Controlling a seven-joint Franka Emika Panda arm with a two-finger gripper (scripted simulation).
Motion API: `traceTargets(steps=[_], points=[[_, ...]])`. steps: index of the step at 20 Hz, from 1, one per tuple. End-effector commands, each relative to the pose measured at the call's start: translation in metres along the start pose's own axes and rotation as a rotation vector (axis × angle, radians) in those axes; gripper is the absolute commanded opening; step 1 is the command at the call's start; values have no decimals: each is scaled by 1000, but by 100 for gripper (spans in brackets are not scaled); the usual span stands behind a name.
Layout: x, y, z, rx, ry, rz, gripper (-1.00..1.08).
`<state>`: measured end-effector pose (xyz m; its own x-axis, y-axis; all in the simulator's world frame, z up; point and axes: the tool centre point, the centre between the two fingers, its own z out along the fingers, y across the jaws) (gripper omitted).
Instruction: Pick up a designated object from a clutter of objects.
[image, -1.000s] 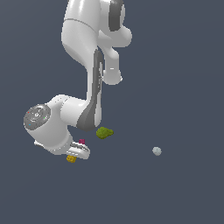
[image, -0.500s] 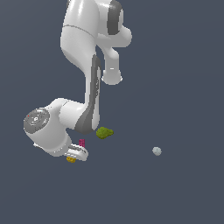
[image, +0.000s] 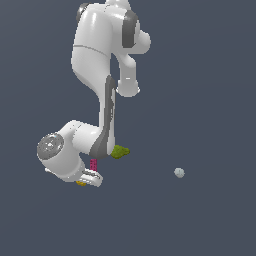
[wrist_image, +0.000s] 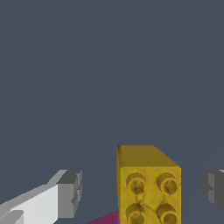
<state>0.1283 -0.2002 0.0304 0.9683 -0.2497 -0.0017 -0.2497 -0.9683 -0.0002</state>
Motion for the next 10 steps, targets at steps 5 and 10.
traceTargets(steps=[5,10], points=[[2,0,8,0,2,0,100],[2,0,8,0,2,0,-100]])
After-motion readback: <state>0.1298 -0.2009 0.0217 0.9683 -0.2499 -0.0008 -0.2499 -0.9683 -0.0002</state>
